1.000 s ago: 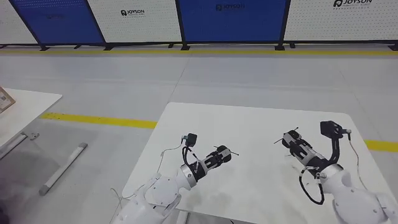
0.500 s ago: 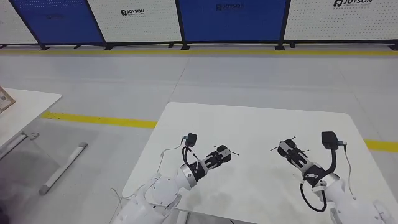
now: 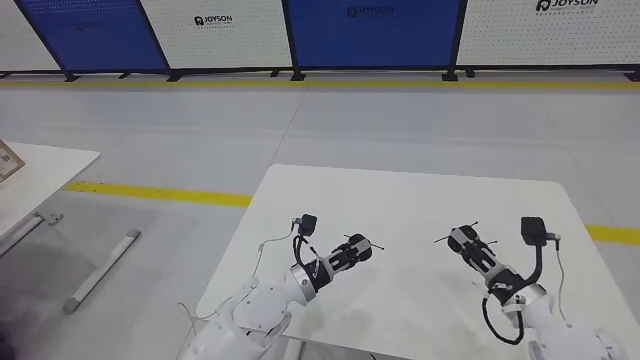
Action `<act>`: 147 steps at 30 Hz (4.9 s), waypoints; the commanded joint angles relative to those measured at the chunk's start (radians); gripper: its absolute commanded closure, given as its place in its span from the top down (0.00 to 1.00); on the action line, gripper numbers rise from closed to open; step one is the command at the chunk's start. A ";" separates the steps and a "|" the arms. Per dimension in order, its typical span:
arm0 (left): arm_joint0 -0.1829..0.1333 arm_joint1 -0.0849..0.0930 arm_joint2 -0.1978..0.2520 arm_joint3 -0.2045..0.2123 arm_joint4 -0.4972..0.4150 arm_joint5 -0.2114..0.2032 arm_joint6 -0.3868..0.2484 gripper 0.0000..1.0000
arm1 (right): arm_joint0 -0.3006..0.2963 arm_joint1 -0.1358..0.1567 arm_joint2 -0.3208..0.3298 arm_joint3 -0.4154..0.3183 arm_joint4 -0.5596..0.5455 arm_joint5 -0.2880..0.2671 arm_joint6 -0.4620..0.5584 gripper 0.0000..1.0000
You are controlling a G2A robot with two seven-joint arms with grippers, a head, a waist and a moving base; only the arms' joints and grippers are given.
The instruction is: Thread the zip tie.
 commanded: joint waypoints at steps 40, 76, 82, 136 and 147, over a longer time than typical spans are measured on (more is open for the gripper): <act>0.000 0.000 0.000 0.000 0.000 0.000 0.000 0.00 | 0.040 -0.086 -0.288 0.166 -0.119 -0.101 -0.417 0.00; 0.000 0.000 0.000 0.000 0.000 0.000 0.000 0.00 | 0.036 -0.123 -0.319 0.206 -0.123 -0.187 -0.442 0.00; 0.000 0.000 0.000 0.000 0.000 0.000 0.000 0.00 | 0.039 -0.127 -0.319 0.211 -0.129 -0.182 -0.443 0.00; 0.000 0.000 0.000 0.000 0.000 0.000 0.000 0.00 | 0.042 -0.175 -0.294 0.226 -0.141 -0.176 -0.379 0.00; 0.000 0.000 0.000 0.000 0.000 0.000 0.000 0.00 | 0.035 -0.180 -0.283 0.217 -0.152 -0.164 -0.363 0.00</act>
